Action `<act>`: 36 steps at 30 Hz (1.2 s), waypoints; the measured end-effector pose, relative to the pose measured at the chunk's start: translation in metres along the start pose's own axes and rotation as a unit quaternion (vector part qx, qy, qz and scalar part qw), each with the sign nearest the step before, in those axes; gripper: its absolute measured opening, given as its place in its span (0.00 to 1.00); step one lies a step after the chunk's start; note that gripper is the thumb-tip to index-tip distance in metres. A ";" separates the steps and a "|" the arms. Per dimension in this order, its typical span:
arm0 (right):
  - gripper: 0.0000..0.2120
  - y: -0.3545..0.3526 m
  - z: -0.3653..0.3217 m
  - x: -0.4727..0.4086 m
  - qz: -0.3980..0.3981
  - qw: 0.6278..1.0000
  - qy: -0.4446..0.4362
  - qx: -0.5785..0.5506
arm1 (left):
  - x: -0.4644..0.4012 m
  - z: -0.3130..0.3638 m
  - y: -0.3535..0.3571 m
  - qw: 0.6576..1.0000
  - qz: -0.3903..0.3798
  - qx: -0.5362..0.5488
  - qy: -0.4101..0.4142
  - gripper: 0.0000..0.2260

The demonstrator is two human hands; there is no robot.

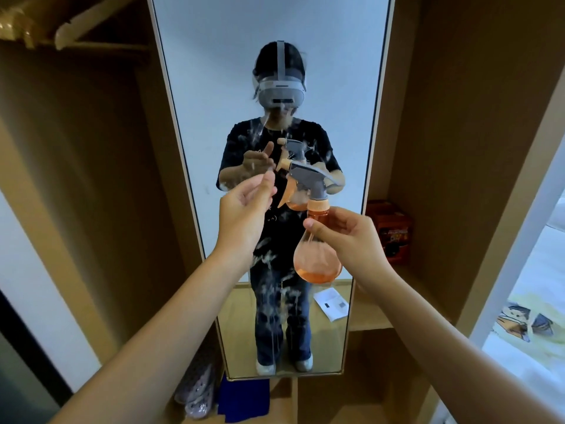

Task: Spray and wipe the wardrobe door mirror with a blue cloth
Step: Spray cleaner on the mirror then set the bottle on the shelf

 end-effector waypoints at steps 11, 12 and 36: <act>0.15 -0.018 -0.061 -0.020 0.151 0.979 -0.090 0.104 | 0.060 -0.004 0.060 0.962 -0.221 -0.131 0.095 0.30; 0.16 -0.018 -0.066 -0.020 0.159 0.976 -0.097 0.110 | 0.061 0.002 0.065 0.962 -0.220 -0.123 0.102 0.30; 0.12 0.002 -0.188 -0.088 -0.003 0.996 -0.046 0.076 | 0.025 0.106 0.107 0.922 -0.328 -0.123 0.166 0.14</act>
Point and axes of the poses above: each hand's wrist, its own x-axis away from the middle knuckle, its own y-axis out of the palm, z = x × y, the point moved 8 cm from there along -x, towards the middle knuckle, and after that the axes turned 8 degrees about z, right-handed, at the moved point
